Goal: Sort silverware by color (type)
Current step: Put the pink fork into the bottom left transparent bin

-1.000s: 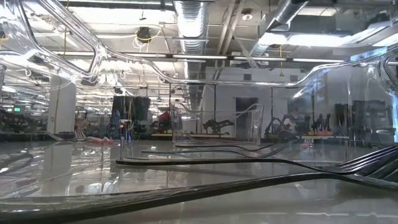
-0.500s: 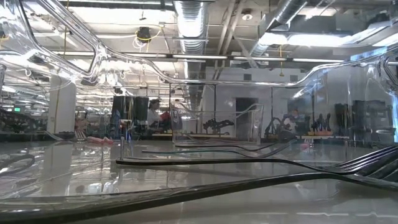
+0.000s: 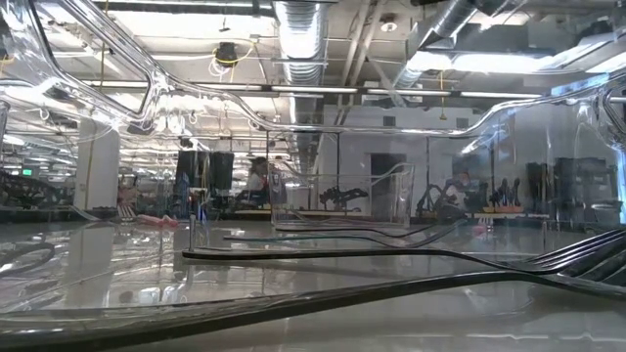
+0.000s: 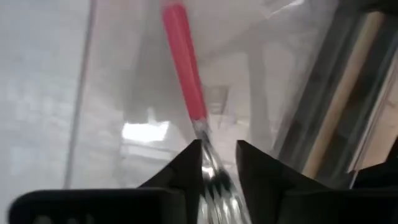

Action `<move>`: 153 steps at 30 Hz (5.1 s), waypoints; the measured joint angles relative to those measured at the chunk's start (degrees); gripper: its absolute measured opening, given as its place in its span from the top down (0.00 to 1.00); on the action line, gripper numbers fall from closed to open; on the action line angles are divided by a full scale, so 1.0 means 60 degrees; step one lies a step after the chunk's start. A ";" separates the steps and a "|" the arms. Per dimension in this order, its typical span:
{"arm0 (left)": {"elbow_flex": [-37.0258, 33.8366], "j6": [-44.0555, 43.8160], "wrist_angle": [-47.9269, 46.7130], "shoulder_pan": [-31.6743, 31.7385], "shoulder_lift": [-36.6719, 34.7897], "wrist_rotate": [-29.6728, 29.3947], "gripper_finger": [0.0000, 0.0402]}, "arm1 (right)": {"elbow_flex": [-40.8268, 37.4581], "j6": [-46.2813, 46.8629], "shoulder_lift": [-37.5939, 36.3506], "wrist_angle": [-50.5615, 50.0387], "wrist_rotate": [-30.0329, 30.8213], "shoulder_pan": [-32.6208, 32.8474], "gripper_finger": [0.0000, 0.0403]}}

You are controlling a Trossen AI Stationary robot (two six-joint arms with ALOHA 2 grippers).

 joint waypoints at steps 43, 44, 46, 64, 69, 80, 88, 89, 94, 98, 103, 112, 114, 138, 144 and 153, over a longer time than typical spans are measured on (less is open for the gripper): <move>0.2321 -0.3915 0.6343 0.4828 0.0022 -0.6612 0.50 | 0.0000 0.2082 -0.0054 -0.7356 -0.6058 0.0210 0.32; 0.2206 -0.3929 0.6490 0.4881 0.0022 -0.6611 0.50 | 0.0000 0.3027 0.0113 -0.7465 -0.6133 0.0514 0.32; 0.1975 -0.3883 0.6857 0.4973 0.0023 -0.6595 0.50 | 0.0000 0.4845 0.0442 -0.7556 -0.6287 0.1189 0.32; 0.1525 -0.3389 0.8928 0.5934 0.0022 -0.3222 0.50 | -0.0040 1.3503 0.2475 -0.7128 -0.6754 0.4931 0.32; 0.1525 -0.3585 0.8928 0.5931 0.0022 -0.3223 0.50 | -0.0496 1.4608 0.2505 -0.6842 -0.6698 0.5731 0.32; 0.1525 -0.5089 0.9181 0.6018 0.0022 -0.5049 0.50 | -0.2040 1.4553 0.2475 -0.4179 -0.6698 0.6620 0.32; 0.1533 -0.6020 0.9514 0.6022 0.0018 -0.5119 0.50 | -0.2068 1.4430 0.2457 -0.3977 -0.6298 0.7004 0.32; 0.1533 -0.6107 0.9511 0.6022 0.0018 -0.5126 0.50 | -0.2126 1.4408 0.2452 -0.3926 -0.6251 0.6997 0.32; 0.1533 -0.6320 0.9503 0.6022 0.0018 -0.5469 0.50 | -0.2544 1.4406 0.2413 -0.3621 -0.6172 0.6983 0.32; 0.1533 -0.6335 0.9503 0.6022 0.0018 -0.5582 0.50 | -0.2864 1.4170 0.2395 -0.3284 -0.5990 0.6980 0.32; 0.1533 -0.6324 0.9461 0.6022 0.0018 -0.5614 0.50 | -0.2870 1.4242 0.2402 -0.3408 -0.5927 0.6903 0.32; 0.1533 -0.6172 0.9405 0.6033 0.0018 -0.5611 0.50 | -0.2878 1.4323 0.2431 -0.3512 -0.5483 0.6426 0.32; 0.1533 -0.6075 0.9405 0.6043 0.0018 -0.5611 0.50 | -0.2878 1.4324 0.2431 -0.3607 -0.5340 0.6258 0.32; 0.1536 -0.5661 0.9242 0.6054 0.0015 -0.5294 0.50 | -0.3146 1.4172 0.2551 -0.3830 -0.5919 0.5663 0.32; 0.1536 -0.5628 0.9006 0.6097 0.0015 -0.5294 0.50 | -0.3173 1.4200 0.2551 -0.3902 -0.5955 0.5593 0.32; 0.1536 -0.5539 0.8942 0.6164 0.0015 -0.5302 0.50 | -0.3995 1.4072 0.2517 -0.2594 -0.5889 0.5577 0.32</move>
